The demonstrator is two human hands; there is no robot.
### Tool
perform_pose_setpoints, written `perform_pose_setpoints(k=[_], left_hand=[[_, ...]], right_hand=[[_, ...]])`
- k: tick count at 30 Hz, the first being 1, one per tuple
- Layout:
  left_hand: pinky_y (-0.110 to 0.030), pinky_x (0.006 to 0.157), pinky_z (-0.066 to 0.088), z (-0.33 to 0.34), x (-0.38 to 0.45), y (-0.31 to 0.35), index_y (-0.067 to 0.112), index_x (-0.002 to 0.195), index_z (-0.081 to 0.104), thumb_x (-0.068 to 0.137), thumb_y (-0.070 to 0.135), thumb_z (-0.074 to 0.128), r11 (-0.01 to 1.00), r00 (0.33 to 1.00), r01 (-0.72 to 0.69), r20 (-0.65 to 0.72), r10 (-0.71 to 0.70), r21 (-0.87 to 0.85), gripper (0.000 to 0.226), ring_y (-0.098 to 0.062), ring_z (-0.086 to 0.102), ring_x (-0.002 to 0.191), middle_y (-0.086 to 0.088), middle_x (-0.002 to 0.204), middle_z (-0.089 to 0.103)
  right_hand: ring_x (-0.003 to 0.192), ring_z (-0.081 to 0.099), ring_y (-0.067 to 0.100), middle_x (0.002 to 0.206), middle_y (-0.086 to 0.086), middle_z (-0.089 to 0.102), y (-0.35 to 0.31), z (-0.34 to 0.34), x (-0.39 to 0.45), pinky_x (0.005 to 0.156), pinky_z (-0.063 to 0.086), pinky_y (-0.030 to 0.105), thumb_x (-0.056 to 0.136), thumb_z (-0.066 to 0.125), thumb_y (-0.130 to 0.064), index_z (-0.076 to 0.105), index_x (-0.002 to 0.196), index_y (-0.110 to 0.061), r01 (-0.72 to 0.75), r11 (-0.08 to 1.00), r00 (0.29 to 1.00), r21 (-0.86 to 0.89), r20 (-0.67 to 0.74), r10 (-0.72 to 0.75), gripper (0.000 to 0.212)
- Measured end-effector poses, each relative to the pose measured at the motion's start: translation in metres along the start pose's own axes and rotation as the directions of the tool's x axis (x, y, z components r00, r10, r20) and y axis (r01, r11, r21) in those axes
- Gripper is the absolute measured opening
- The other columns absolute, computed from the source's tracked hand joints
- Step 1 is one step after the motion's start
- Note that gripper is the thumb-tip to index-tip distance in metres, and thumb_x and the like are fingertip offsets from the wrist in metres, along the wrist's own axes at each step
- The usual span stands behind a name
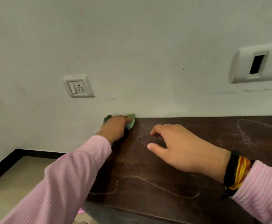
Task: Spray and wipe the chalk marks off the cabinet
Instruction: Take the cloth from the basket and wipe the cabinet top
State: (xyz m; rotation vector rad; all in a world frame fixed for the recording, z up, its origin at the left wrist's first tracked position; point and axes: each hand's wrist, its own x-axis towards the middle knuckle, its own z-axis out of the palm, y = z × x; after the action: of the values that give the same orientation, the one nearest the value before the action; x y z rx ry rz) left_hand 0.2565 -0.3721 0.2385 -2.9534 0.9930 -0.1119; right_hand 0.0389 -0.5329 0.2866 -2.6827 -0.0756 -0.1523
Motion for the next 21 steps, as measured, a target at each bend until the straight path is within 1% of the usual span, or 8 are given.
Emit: perform_pose_setpoints(k=[3, 5, 9, 12, 15, 18, 20, 21], left_hand=[[-0.034, 0.104, 0.044, -0.002, -0.011, -0.014, 0.038, 0.145, 0.048, 0.088, 0.002, 0.056, 0.995, 0.995, 0.095, -0.014, -0.095, 0.013, 0.068, -0.027, 0.058, 0.124, -0.007, 0.142, 0.057], [-0.033, 0.107, 0.042, 0.000, -0.035, -0.022, 0.035, 0.145, 0.050, 0.085, 0.001, 0.057, 0.993, 0.992, 0.121, -0.034, -0.121, 0.007, 0.069, -0.025, 0.056, 0.128, -0.004, 0.146, 0.054], [-0.034, 0.119, 0.030, 0.006, -0.067, 0.003, 0.036, 0.146, 0.048, 0.082, 0.000, 0.057, 0.996, 0.999, -0.028, -0.036, 0.025, -0.080, 0.074, -0.021, 0.040, 0.143, 0.005, 0.157, 0.040], [-0.035, 0.118, 0.032, 0.008, -0.037, 0.021, 0.039, 0.146, 0.047, 0.084, 0.000, 0.056, 0.992, 0.993, -0.113, -0.049, 0.110, -0.062, 0.074, -0.022, 0.039, 0.144, 0.005, 0.158, 0.039], [-0.035, 0.109, 0.040, 0.002, -0.006, 0.008, 0.036, 0.145, 0.050, 0.088, 0.004, 0.054, 0.998, 0.997, 0.065, -0.034, -0.066, -0.023, 0.065, -0.028, 0.053, 0.132, -0.005, 0.148, 0.052], [-0.035, 0.100, 0.047, -0.005, -0.016, -0.014, 0.030, 0.141, 0.056, 0.088, 0.006, 0.056, 0.976, 0.976, 0.217, -0.012, -0.217, -0.007, 0.058, -0.031, 0.062, 0.117, -0.012, 0.134, 0.062], [-0.035, 0.103, 0.046, -0.005, -0.043, -0.016, 0.031, 0.143, 0.054, 0.086, 0.005, 0.057, 0.975, 0.975, 0.221, 0.010, -0.221, 0.018, 0.063, -0.029, 0.060, 0.121, -0.010, 0.140, 0.058], [-0.034, 0.108, 0.042, -0.005, -0.059, -0.010, 0.033, 0.145, 0.051, 0.085, 0.004, 0.057, 0.984, 0.984, 0.178, 0.013, -0.179, 0.023, 0.067, -0.028, 0.055, 0.128, -0.006, 0.147, 0.052]], right_hand=[[0.114, 0.055, 0.011, 0.125, -0.006, 0.059, 0.001, -0.001, -0.001, 0.097, 0.047, 0.030, 0.096, 0.049, -0.054, 0.050, 0.133, -0.026, -0.006, 1.000, 1.000, -0.002, 0.008, 0.006, 0.047], [0.112, 0.056, 0.011, 0.124, -0.006, 0.059, 0.002, -0.002, -0.004, 0.096, 0.048, 0.030, 0.096, 0.049, -0.054, 0.051, 0.132, -0.026, -0.007, 1.000, 1.000, -0.005, 0.015, 0.007, 0.046], [0.114, 0.055, 0.011, 0.126, -0.007, 0.058, 0.003, -0.003, -0.007, 0.097, 0.048, 0.030, 0.096, 0.050, -0.053, 0.051, 0.133, -0.027, -0.011, 1.000, 1.000, -0.013, 0.024, 0.012, 0.046], [0.116, 0.053, 0.012, 0.128, -0.006, 0.057, 0.000, -0.003, -0.005, 0.098, 0.047, 0.031, 0.096, 0.050, -0.052, 0.050, 0.133, -0.026, -0.016, 1.000, 0.999, -0.023, 0.029, 0.016, 0.046], [0.115, 0.054, 0.013, 0.126, -0.005, 0.058, 0.000, -0.006, -0.005, 0.097, 0.047, 0.032, 0.096, 0.049, -0.053, 0.051, 0.132, -0.025, -0.014, 0.999, 1.000, -0.031, 0.020, 0.015, 0.045], [0.112, 0.054, 0.013, 0.124, -0.005, 0.058, 0.003, -0.010, -0.007, 0.096, 0.047, 0.032, 0.096, 0.048, -0.053, 0.051, 0.131, -0.026, -0.022, 0.999, 1.000, -0.026, 0.005, 0.022, 0.044], [0.114, 0.054, 0.013, 0.126, -0.006, 0.057, 0.006, -0.015, -0.009, 0.097, 0.046, 0.031, 0.096, 0.049, -0.053, 0.051, 0.132, -0.027, -0.035, 0.999, 0.999, -0.022, 0.008, 0.035, 0.045], [0.116, 0.054, 0.013, 0.128, -0.005, 0.057, 0.007, -0.017, -0.010, 0.098, 0.046, 0.030, 0.096, 0.049, -0.053, 0.051, 0.133, -0.027, -0.037, 0.999, 0.999, -0.024, 0.010, 0.037, 0.045]])
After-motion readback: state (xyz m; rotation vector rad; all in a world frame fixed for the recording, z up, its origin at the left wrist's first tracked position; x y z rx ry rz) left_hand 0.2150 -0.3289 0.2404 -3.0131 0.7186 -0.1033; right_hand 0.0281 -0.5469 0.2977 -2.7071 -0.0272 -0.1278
